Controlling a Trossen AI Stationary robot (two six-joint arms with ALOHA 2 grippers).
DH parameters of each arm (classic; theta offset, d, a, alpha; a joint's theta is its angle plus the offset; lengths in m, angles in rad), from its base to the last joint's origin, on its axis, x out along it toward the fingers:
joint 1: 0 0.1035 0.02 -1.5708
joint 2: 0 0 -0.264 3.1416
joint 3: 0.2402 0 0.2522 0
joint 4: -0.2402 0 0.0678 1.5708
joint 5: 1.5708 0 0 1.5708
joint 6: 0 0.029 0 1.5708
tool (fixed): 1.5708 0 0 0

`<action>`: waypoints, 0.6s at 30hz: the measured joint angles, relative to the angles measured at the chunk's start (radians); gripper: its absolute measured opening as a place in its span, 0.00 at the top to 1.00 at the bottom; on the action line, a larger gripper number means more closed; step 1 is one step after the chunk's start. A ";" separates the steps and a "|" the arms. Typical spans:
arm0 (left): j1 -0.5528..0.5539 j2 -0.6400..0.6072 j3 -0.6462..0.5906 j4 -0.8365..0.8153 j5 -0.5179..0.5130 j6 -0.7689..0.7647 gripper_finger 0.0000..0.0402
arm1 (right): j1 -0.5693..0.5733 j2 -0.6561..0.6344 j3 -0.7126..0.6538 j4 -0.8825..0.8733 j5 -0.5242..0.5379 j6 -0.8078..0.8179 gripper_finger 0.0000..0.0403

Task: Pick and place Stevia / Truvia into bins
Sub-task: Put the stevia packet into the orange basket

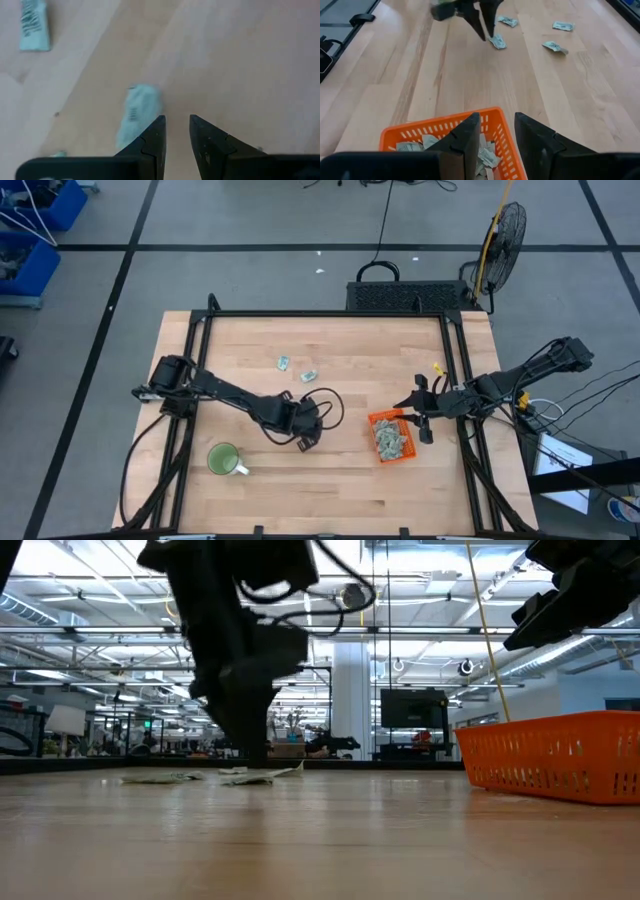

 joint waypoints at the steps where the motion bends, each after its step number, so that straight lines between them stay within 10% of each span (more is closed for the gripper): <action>1: 0.002 0.000 -0.015 0.005 -0.010 0.001 0.77 | 0.000 0.000 0.000 0.000 0.000 -0.001 0.71; 18: 0.053 -0.005 -0.131 0.159 -0.015 0.006 0.77 | 0.000 0.000 0.000 0.029 0.000 -0.007 0.71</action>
